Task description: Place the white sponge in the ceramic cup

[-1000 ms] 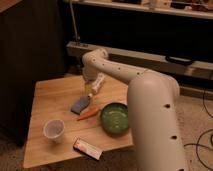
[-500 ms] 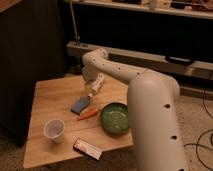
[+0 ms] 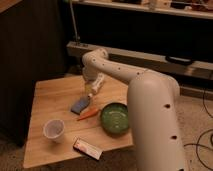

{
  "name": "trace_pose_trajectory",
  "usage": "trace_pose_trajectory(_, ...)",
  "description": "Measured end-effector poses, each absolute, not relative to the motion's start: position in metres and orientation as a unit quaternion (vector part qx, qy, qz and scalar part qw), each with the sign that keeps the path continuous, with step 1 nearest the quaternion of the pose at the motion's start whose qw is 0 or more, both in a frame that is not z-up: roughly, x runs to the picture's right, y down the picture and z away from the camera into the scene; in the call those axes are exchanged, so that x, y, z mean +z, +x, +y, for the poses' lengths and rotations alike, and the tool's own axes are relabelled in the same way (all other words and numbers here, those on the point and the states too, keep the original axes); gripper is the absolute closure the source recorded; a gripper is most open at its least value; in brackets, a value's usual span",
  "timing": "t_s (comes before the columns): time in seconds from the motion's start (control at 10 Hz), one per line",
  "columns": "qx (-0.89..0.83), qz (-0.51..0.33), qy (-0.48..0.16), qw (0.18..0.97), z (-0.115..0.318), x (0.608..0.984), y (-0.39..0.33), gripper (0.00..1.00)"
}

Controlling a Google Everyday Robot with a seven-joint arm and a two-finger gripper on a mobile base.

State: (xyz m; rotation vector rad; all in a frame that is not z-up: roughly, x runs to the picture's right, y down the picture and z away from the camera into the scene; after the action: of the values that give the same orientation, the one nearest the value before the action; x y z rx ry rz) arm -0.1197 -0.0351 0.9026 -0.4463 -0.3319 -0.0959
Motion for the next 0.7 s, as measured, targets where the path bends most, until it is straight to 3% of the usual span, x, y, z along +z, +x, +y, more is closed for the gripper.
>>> trace_pose_trajectory(0.7, -0.226, -0.255, -0.145, 0.929, -0.033, 0.841, -0.131, 0.27)
